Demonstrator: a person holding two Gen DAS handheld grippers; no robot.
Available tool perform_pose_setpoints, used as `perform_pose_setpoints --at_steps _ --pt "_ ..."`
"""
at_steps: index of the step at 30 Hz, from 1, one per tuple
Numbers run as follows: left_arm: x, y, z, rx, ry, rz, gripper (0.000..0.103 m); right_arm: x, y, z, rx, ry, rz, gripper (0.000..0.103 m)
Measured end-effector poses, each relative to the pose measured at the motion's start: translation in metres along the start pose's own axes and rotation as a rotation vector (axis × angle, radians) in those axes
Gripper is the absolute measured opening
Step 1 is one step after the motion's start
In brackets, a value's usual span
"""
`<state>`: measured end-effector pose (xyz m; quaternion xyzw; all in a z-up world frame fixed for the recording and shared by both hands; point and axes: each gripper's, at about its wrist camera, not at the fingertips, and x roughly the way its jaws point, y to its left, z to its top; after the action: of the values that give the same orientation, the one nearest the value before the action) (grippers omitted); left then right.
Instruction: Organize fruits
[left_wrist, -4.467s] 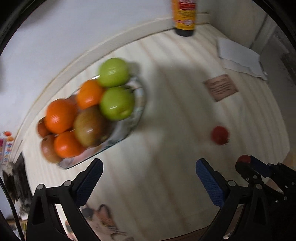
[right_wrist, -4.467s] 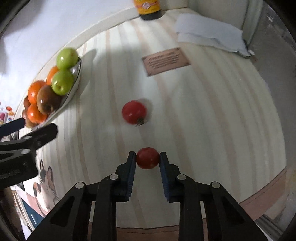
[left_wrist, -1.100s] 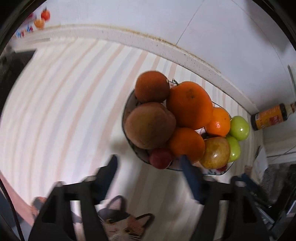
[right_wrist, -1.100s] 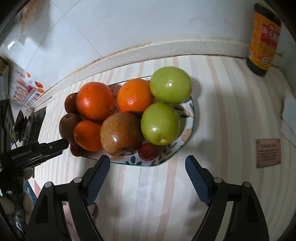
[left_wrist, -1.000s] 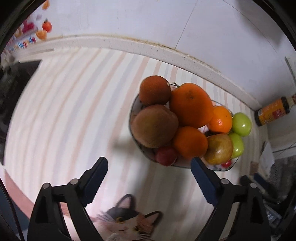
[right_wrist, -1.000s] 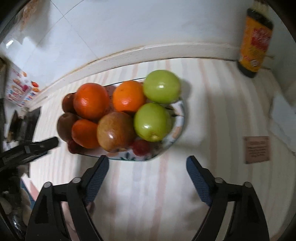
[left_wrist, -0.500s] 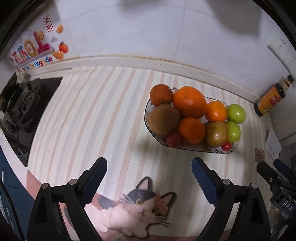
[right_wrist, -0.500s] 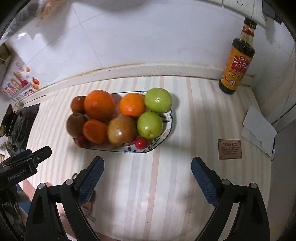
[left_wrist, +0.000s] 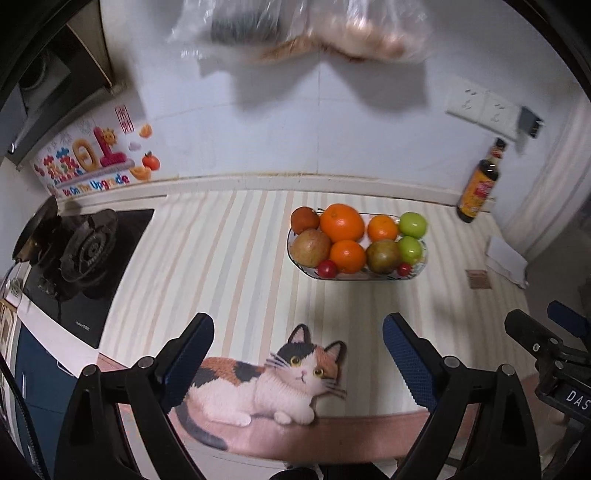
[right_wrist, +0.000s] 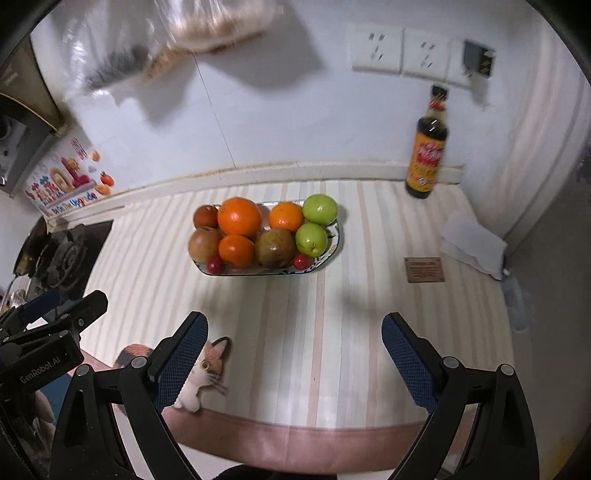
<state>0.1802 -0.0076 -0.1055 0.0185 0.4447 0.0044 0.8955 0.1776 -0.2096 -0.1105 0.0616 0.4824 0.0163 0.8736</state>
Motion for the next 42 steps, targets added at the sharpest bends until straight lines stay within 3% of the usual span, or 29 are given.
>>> perform_pose_setpoints --at_steps 11,21,29,40,42 --pt "-0.098 0.006 -0.039 0.044 -0.099 -0.037 0.094 -0.128 0.021 -0.053 0.022 -0.125 0.0 0.097" --pt "-0.148 0.004 -0.054 0.012 -0.164 -0.042 0.094 -0.192 0.028 -0.067 -0.018 -0.207 0.017 0.097" --pt "-0.161 -0.002 -0.058 -0.003 -0.186 -0.033 0.094 -0.206 0.021 -0.071 -0.024 -0.21 0.028 0.098" --pt "-0.158 -0.009 -0.053 -0.02 -0.186 -0.019 0.094 -0.188 0.012 -0.061 -0.026 -0.183 0.054 0.098" --pt "-0.149 -0.009 -0.047 -0.023 -0.172 -0.013 0.099 -0.18 0.01 -0.055 -0.022 -0.178 0.052 0.098"
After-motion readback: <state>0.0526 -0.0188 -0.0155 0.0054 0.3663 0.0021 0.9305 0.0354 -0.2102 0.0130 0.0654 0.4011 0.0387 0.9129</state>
